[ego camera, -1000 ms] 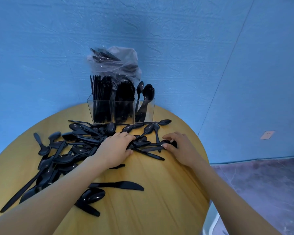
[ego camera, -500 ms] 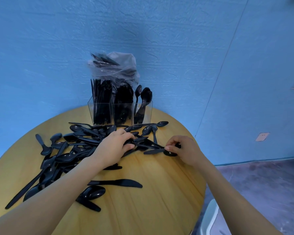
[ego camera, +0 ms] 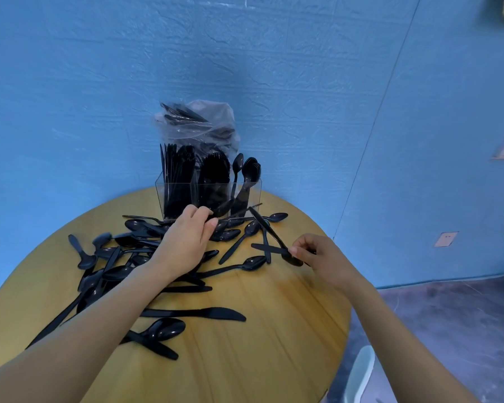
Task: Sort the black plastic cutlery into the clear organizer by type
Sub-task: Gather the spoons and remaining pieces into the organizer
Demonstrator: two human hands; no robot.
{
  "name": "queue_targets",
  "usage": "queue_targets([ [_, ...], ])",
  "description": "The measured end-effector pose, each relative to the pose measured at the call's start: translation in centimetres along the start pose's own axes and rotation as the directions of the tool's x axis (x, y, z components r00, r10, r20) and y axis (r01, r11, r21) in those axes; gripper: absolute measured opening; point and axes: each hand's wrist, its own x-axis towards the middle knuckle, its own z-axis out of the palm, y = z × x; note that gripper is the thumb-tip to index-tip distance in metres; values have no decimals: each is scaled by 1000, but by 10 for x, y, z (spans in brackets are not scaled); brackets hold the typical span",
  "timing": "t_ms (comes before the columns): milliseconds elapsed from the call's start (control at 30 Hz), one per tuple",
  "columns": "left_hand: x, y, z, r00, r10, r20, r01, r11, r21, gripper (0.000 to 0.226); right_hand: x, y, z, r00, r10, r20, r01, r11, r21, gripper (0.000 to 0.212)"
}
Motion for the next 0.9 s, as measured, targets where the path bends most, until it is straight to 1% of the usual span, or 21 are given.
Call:
queue_targets([
  [67, -2, 1, -4, 1000, -16, -11, 16, 1000, -18, 36, 0, -4, 1, 1000, -2, 3, 2, 1000, -6, 14],
  [100, -3, 1, -5, 999, -21, -29, 21, 999, -31, 35, 1, -7, 3, 1000, -7, 12, 7, 999, -52, 14],
  [167, -5, 3, -9, 997, -28, -73, 24, 998, -54, 31, 1, -12, 9, 999, -39, 37, 45, 977, -208, 13],
  [267, -9, 8, -15, 995, -50, -81, 41, 994, -103, 26, -3, -26, 20, 979, -190, 78, 205, 908, -365, 13],
  [333, -12, 11, -19, 995, -102, 1, 101, 979, -178, 27, -7, -38, 27, 943, -308, 122, 331, 845, -421, 13],
  [400, -16, 14, -23, 977, -165, 136, 194, 952, -238, 28, -10, -47, 32, 900, -403, 163, 432, 783, -448, 14],
  [467, -21, 15, -26, 935, -200, 293, 281, 921, -269, 29, -11, -50, 36, 865, -468, 181, 494, 734, -465, 13],
  [567, -28, 14, -30, 853, -195, 484, 375, 874, -309, 24, -11, -51, 40, 828, -521, 207, 547, 671, -500, 13],
  [633, -33, 14, -32, 803, -159, 574, 455, 785, -419, 22, -10, -53, 44, 803, -553, 222, 579, 636, -510, 13],
  [700, -36, 15, -30, 777, -107, 620, 506, 693, -514, 18, -8, -55, 48, 799, -558, 224, 585, 633, -506, 13],
  [733, -37, 15, -29, 775, -91, 626, 508, 679, -530, 15, -8, -56, 50, 802, -555, 221, 582, 639, -503, 12],
  [867, -41, 13, -24, 805, -107, 583, 467, 720, -513, 11, -6, -57, 52, 830, -512, 219, 552, 704, -447, 5],
  [900, -42, 13, -24, 817, -111, 565, 452, 731, -510, 11, -6, -57, 51, 846, -488, 216, 531, 727, -436, 7],
])
